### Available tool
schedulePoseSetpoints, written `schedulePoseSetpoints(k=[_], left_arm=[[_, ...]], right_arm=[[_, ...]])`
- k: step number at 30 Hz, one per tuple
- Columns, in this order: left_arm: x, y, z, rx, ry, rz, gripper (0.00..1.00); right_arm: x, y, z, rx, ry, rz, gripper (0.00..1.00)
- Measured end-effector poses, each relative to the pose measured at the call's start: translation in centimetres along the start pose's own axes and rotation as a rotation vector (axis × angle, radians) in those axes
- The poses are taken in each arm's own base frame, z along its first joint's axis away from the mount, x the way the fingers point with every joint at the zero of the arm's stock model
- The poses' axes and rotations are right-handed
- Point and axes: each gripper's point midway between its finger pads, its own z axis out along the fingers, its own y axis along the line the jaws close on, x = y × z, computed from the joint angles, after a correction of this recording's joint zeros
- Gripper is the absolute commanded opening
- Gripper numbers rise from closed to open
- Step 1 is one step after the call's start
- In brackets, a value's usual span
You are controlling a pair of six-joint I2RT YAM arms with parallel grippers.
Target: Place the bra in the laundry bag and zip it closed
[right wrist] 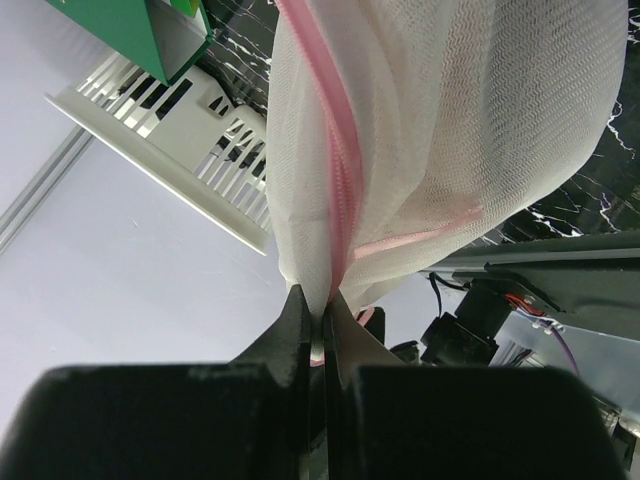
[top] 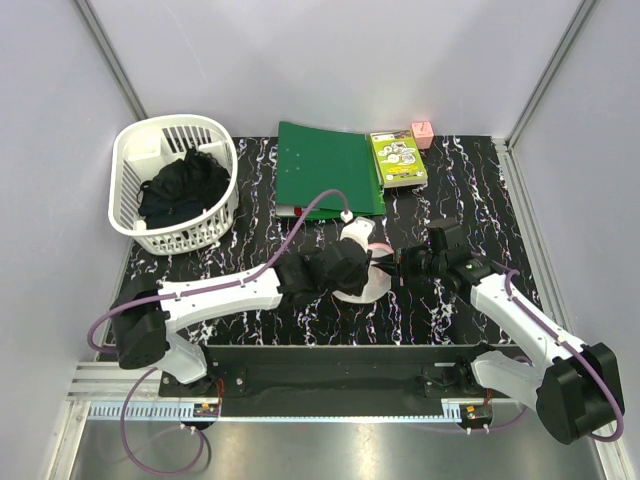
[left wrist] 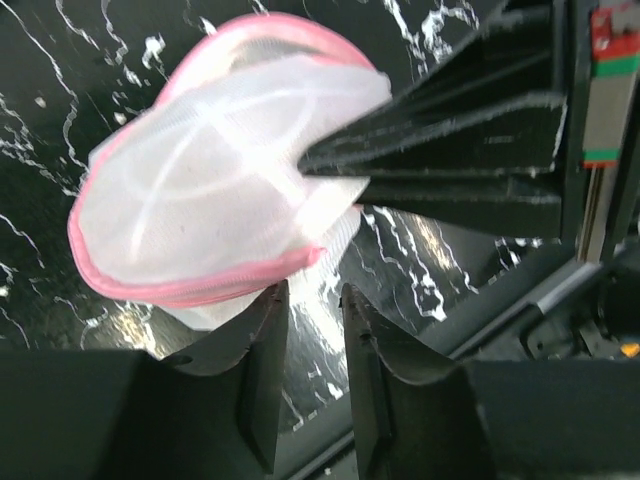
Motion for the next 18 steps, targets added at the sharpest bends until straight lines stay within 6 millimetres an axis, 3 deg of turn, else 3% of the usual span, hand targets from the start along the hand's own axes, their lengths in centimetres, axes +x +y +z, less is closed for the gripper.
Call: schedulePoseSetpoints(k=[5,8,15,18], left_arm=[[-0.7,0.5,0.4,-0.042,-0.045,0.013,0.33],[-0.9,0.8,0.8,-0.062,-0.059,0.022,0.28],[-1.0,1.3,1.7,-0.104,-0.066,0.041,0.00],[-1.1,1.3,1.6,-0.107,-0.073,0.046,0.00]], right_arm=[[0.0,0.0,0.0,0.000,0.000,0.005,0.00],[0.0,0.0,0.0,0.000,-0.001,0.010,0.00],[-0.3,0.2,0.1,-0.006,-0.017,0.019,0.00],[-0.2,0.3,0.1,-0.012,-0.015,0.017,0.00]])
